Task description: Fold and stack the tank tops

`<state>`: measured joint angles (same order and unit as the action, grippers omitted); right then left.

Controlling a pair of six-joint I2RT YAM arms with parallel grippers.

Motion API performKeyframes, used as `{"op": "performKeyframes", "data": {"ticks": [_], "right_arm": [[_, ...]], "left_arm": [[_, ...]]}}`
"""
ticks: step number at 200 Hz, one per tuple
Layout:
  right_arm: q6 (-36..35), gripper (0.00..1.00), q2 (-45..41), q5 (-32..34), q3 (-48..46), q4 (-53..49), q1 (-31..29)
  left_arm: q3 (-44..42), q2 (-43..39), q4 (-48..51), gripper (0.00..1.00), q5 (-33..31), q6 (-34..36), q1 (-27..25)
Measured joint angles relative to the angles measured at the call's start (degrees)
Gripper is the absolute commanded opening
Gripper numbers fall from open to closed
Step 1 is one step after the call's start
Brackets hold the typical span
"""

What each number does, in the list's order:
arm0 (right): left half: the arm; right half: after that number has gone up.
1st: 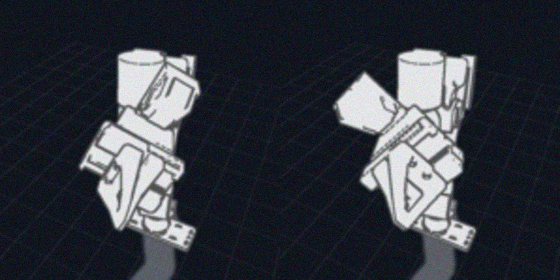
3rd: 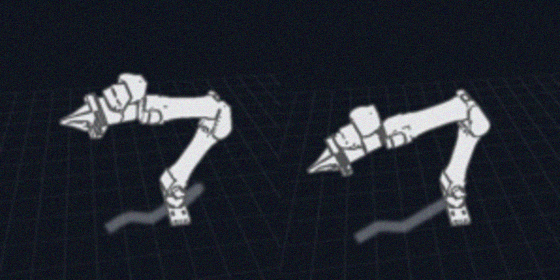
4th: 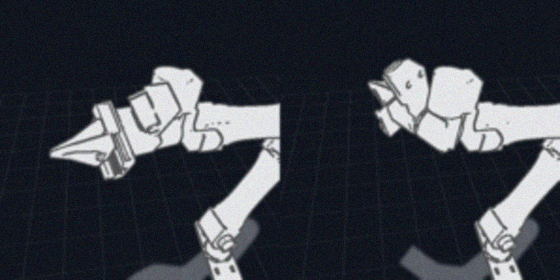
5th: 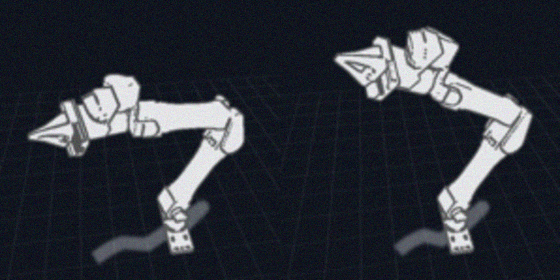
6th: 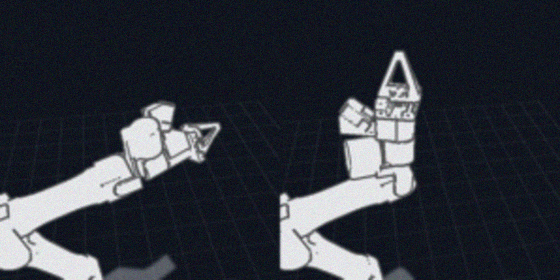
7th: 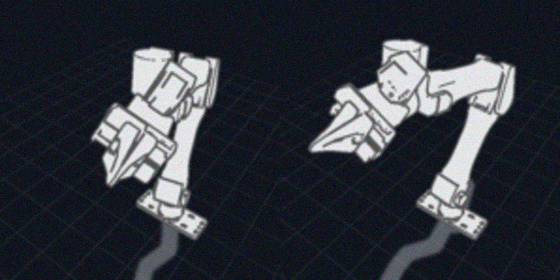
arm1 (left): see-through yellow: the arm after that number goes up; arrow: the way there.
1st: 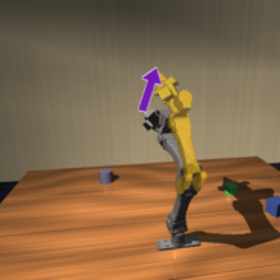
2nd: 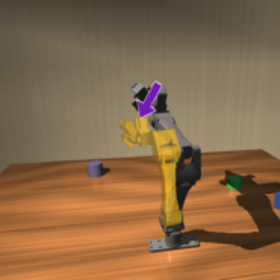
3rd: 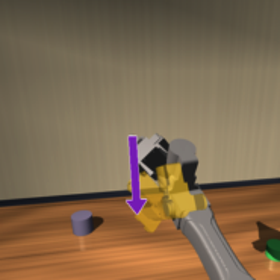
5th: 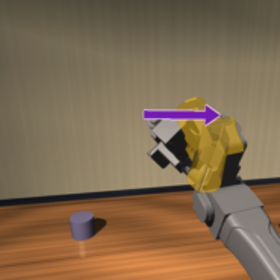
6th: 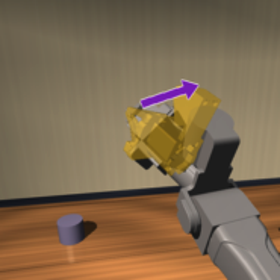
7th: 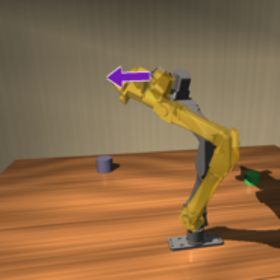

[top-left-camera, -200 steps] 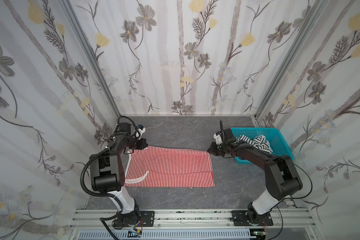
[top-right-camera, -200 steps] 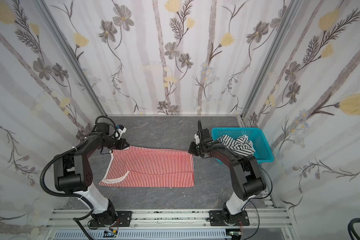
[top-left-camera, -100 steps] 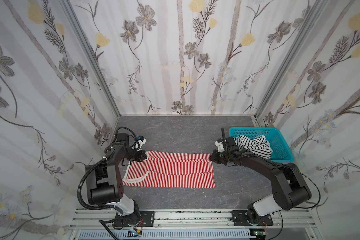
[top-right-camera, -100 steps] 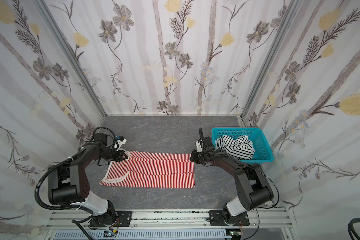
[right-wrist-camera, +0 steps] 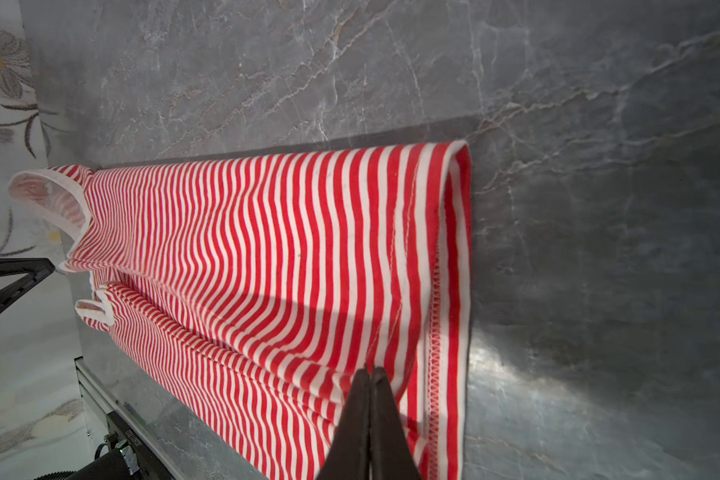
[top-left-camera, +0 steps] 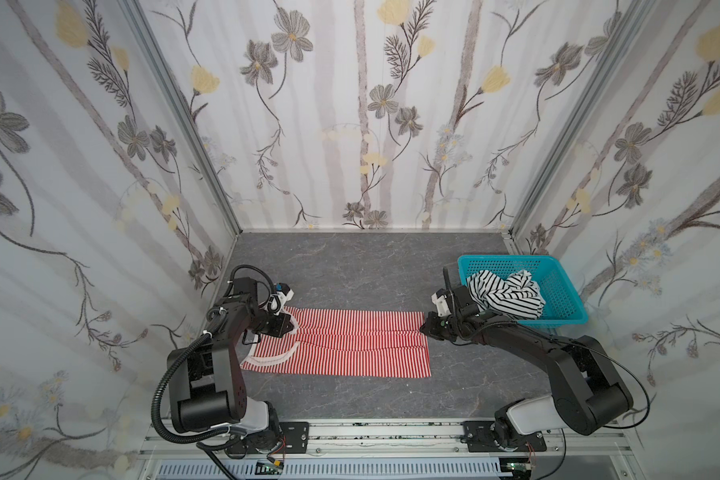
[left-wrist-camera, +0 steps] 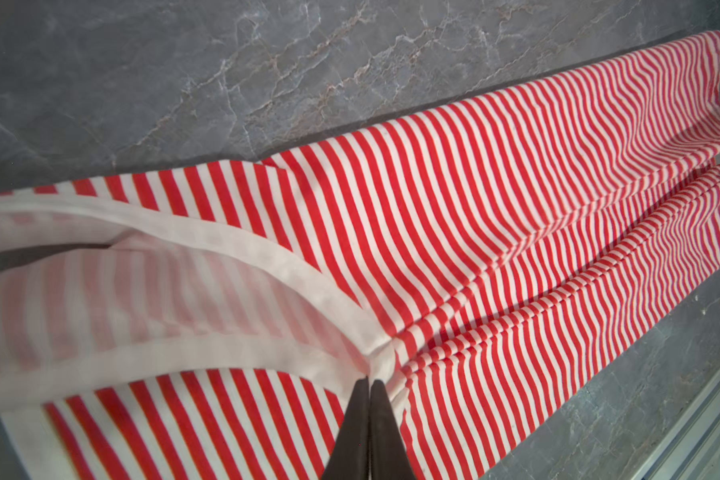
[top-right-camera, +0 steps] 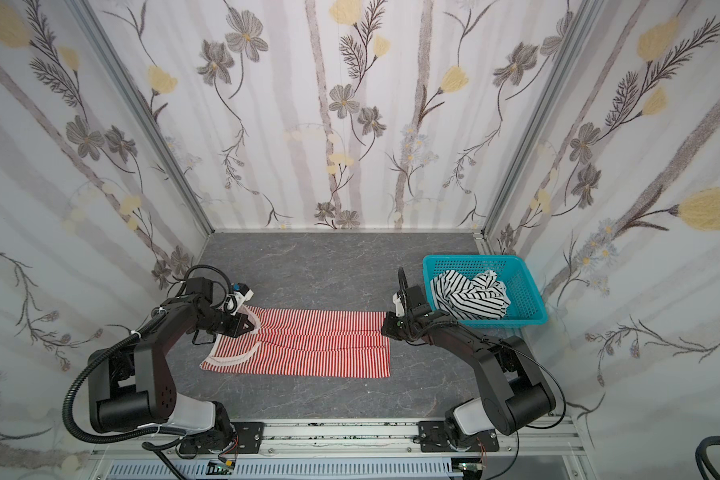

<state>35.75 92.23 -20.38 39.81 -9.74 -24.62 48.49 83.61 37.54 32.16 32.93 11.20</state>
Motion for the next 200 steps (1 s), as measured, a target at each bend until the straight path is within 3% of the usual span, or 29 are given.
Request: {"op": "performKeyframes", "data": {"ticks": [47,71,94,143,200], "right_arm": [[0.9,0.03,-0.1,0.4,-3.1,0.9,-0.8],[1.3,0.27,-0.7,0.6,-4.5,1.3,-1.6],[1.2,0.40,-3.3,2.0,-4.7,0.4,-1.6],[1.9,0.40,-7.1,7.6,-1.2,-3.8,-2.6],[3.4,0.35,4.4,8.3,6.6,-2.4,-8.1]], "left_arm": [[-1.2,0.5,0.2,0.01,-1.4,1.4,0.3],[-1.3,0.4,0.3,0.06,-2.1,1.5,0.8],[-0.9,-0.1,0.4,0.13,-2.3,1.4,1.0],[1.9,0.9,0.0,0.25,-0.8,-1.0,-3.1],[3.2,7.3,-2.7,0.27,-1.0,-4.6,-9.4]]}}
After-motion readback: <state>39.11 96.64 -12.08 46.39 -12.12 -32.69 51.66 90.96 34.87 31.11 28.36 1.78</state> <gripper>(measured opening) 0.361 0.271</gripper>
